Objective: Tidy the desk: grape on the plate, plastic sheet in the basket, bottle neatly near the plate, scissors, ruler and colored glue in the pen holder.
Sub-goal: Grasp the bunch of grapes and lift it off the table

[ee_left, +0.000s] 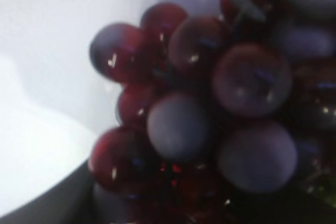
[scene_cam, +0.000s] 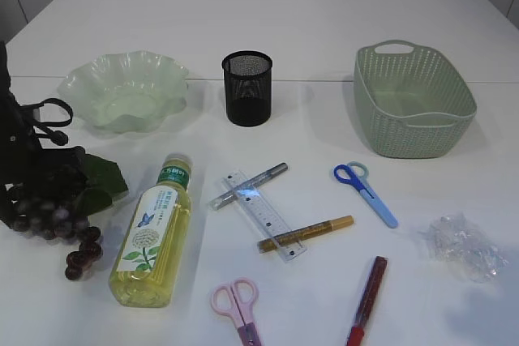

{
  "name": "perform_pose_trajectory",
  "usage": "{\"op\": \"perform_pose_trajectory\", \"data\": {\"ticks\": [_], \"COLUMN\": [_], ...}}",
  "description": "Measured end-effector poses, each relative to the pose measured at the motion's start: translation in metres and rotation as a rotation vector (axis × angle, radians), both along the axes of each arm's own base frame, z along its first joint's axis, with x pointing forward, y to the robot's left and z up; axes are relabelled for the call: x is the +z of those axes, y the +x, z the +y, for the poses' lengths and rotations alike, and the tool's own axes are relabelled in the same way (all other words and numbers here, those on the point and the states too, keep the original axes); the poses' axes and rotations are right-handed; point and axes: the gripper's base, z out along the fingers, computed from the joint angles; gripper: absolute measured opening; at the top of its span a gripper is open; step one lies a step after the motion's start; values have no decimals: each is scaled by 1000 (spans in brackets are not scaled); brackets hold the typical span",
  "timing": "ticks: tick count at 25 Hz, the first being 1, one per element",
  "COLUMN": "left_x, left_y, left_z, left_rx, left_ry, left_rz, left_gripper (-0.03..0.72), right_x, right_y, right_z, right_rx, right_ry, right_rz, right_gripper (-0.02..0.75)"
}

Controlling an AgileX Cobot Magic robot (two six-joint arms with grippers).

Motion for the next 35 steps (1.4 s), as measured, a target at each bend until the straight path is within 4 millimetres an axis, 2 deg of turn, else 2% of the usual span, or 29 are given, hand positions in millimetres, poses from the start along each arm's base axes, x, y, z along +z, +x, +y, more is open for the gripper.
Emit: {"op": "perform_pose_trajectory", "data": {"ticks": [5, 8, 16, 18, 23, 29, 35], "left_x": [0, 0, 0, 4, 23, 33, 64], "left_y": [0, 1, 0, -1, -7, -17, -23], "left_z": [0, 1, 1, -4, -24, -42, -46], "left_rx": [2, -17, -52, -88, -177, -253, -269], "left_ry": [-3, 7, 18, 28, 54, 79, 80], "left_rz": [-4, -11, -5, -6, -29, 7, -73], "left_gripper": [291, 244, 220, 218, 215, 213, 212], "right_x": [0, 0, 0, 0, 0, 0, 1], "right_y": [0, 0, 1, 1, 1, 1, 1], "right_z": [0, 0, -4, -4, -5, -5, -7], "right_rx": [0, 0, -8, -9, -10, -11, -13], "right_ry": [0, 0, -47, -55, -62, -65, -80], "right_rz": [0, 0, -9, -11, -12, -13, -15], "right_gripper": [491, 491, 491, 491, 491, 491, 491]}}
